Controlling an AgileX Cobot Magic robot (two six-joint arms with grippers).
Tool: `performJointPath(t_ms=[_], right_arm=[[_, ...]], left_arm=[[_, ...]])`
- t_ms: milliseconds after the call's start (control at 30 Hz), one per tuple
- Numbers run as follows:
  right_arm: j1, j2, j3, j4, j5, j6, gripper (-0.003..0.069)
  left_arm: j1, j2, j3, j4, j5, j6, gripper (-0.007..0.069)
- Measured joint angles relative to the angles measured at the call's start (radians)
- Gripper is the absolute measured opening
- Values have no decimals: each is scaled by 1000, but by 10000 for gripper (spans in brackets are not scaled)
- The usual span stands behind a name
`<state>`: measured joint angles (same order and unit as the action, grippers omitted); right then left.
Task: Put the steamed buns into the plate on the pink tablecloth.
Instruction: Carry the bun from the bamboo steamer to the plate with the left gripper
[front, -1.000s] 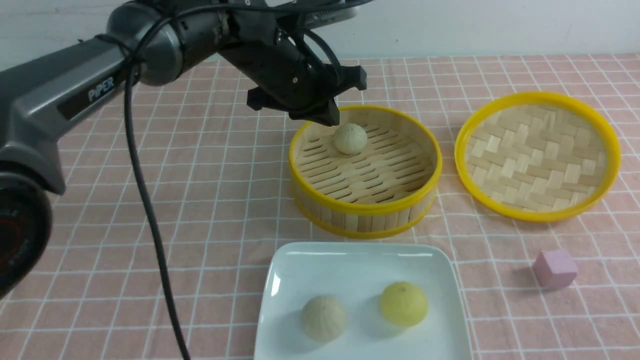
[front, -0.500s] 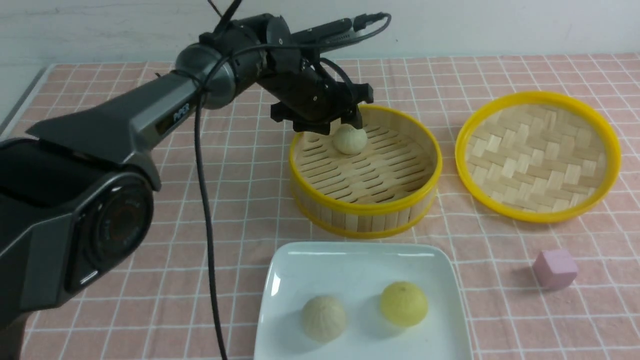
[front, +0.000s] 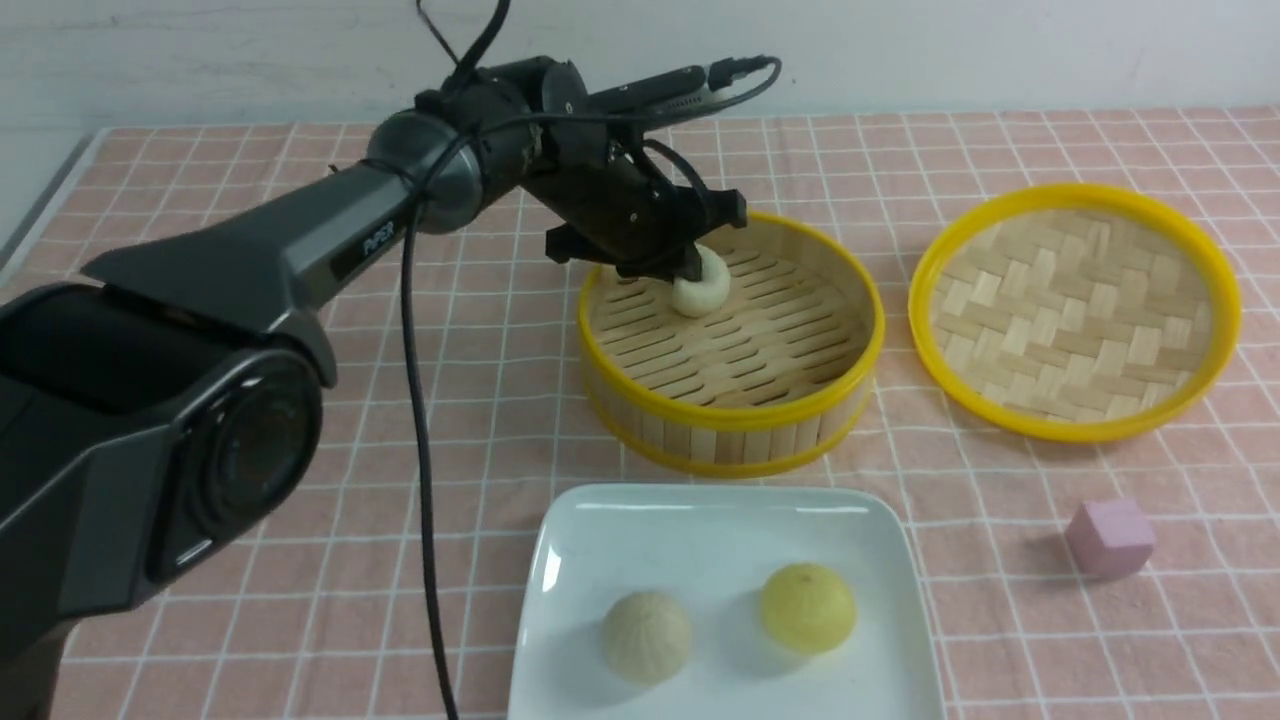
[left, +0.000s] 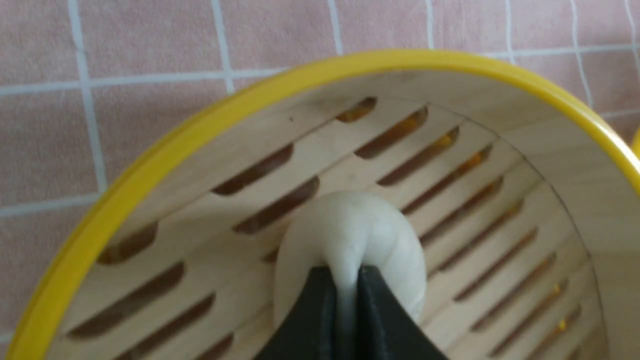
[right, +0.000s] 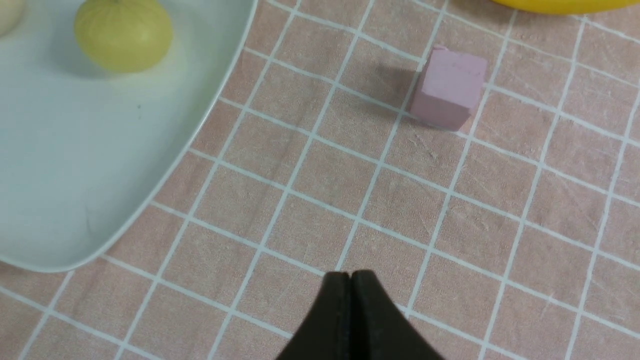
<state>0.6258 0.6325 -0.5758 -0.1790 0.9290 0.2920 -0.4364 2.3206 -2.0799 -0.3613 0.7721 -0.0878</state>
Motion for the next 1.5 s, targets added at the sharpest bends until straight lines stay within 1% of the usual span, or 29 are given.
performJointPath(t_ms=[33, 100, 133, 200, 233, 300, 400, 533, 600, 633, 700, 733, 767, 800, 833, 900, 933, 1000, 1100, 1133, 1233, 1267, 1300, 1333, 1400, 1500], right_arm=[[0, 0, 0, -9, 0, 0, -6], [0, 0, 0, -19, 0, 0, -6], [0, 0, 0, -28, 0, 0, -6], [0, 0, 0, -39, 0, 0, -5], [0, 0, 0, -39, 0, 0, -5], [0, 1, 0, -43, 0, 0, -3], [0, 1, 0, -46, 0, 0, 0], [0, 1, 0, -46, -4, 0, 0], [0, 1, 5, -46, -4, 0, 1], [0, 1, 6, -46, -4, 0, 1], [0, 1, 20, -46, -4, 0, 3], [0, 1, 21, -46, -4, 0, 3], [0, 1, 26, -46, -4, 0, 3], [0, 1, 28, -46, -4, 0, 4], [0, 1, 28, -46, -4, 0, 5], [0, 1, 29, -47, -4, 0, 6], [0, 1, 29, -47, -4, 0, 7], [0, 1, 29, -47, -4, 0, 9], [0, 1, 29, -47, -8, 0, 11], [0, 1, 29, -47, -9, 0, 11], [0, 1, 29, -46, -14, 0, 12], [0, 1, 29, -46, -14, 0, 13], [0, 1, 29, -46, -14, 0, 13], [0, 1, 29, -46, -15, 0, 15], [0, 1, 29, -46, -15, 0, 15], [0, 1, 29, -46, -15, 0, 20]], left_arm=[[1, -50, 3, 3, 70, 19, 29], [2, -108, 3, 10, 123, 43, 29], [3, -190, 3, 28, 179, 74, 29], [5, -300, 2, 49, 253, 100, 29], [5, -311, 0, 49, 253, 101, 29], [6, -438, -8, 76, 376, 111, 29], [3, -538, 1, 90, 465, 114, 29], [-13, -626, 91, 95, 470, 115, 29], [-47, -695, 243, 95, 470, 115, 30], [-55, -706, 274, 93, 470, 115, 31], [-125, -769, 510, 71, 425, 116, 30], [-130, -769, 527, 69, 415, 116, 30], [-172, -781, 647, 48, 316, 122, 31], [-207, -780, 709, 34, 241, 127, 31], [-217, -777, 732, 31, 195, 127, 31], [-270, -738, 830, 22, 35, 131, 31], [-276, -734, 839, 20, 12, 131, 31], [-298, -674, 861, 16, -89, 120, 31], [-306, -601, 864, 3, -163, 65, 33], [-305, -596, 864, 3, -166, 53, 33], [-305, -520, 867, 15, -211, -32, 39], [-305, -509, 869, 28, -229, -57, 43], [-305, -507, 869, 31, -232, -57, 43], [-305, -499, 870, 52, -252, -91, 51], [-305, -500, 870, 69, -273, -120, 63], [-305, -501, 870, 87, -285, -133, 83]])
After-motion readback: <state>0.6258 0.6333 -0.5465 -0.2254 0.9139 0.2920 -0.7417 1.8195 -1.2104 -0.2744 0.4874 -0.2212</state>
